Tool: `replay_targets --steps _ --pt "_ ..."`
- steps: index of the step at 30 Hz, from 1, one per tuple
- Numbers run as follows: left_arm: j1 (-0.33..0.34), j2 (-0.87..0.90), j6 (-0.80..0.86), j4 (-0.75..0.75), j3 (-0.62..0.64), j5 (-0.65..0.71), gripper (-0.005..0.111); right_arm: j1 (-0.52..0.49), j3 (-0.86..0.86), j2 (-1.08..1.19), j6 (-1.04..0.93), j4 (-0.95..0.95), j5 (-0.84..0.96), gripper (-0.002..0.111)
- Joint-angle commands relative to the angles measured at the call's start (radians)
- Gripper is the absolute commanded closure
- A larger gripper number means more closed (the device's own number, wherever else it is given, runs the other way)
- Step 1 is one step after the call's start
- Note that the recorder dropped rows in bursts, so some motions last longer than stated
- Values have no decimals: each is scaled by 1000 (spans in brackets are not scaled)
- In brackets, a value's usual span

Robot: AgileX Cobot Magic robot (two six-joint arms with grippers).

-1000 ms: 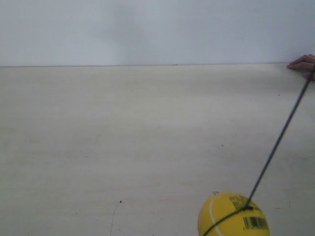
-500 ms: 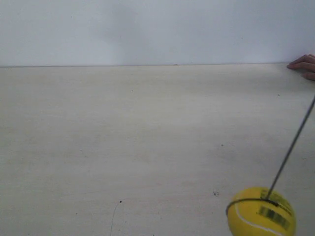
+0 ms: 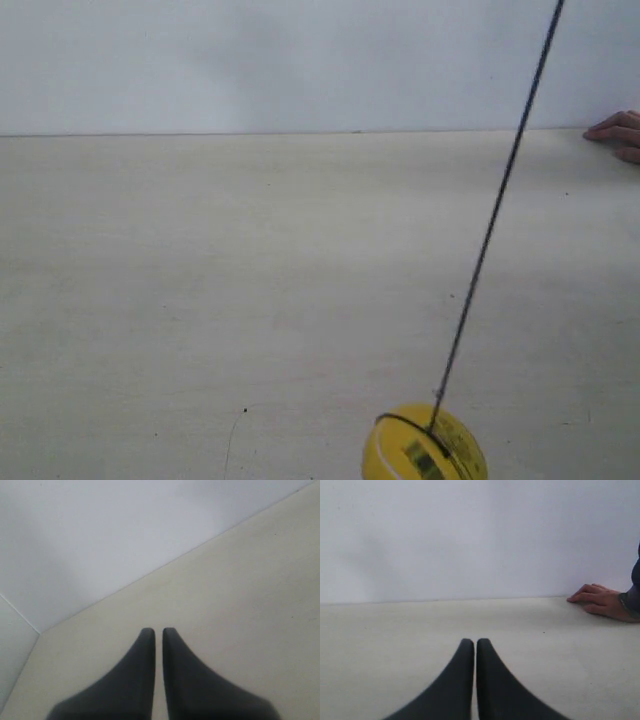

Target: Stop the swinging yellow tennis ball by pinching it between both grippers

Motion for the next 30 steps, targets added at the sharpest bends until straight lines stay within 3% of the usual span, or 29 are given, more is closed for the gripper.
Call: replay_targets --steps 1,3,11,15,21,25,30 --pt "-2 -1 -213 -285 4 -325 102 1 0 -4 152 72 -184 108" --pt "-2 -1 -346 -357 4 -435 102 1 0 -4 152 72 -246 108" --pt "-2 -1 -393 -357 4 -590 102 1 0 -4 122 44 -306 108" --pt "-2 -1 -430 -209 -4 -582 102 1 0 -4 145 -21 -415 108" --pt "-2 262 -446 -151 -123 -609 102 1 -139 231 187 -64 -469 108" --pt "-2 516 -450 -136 -213 -612 102 1 -252 508 200 -171 -474 108" --pt "-2 758 -588 107 -286 -631 102 1 -304 784 302 -409 -527 108"
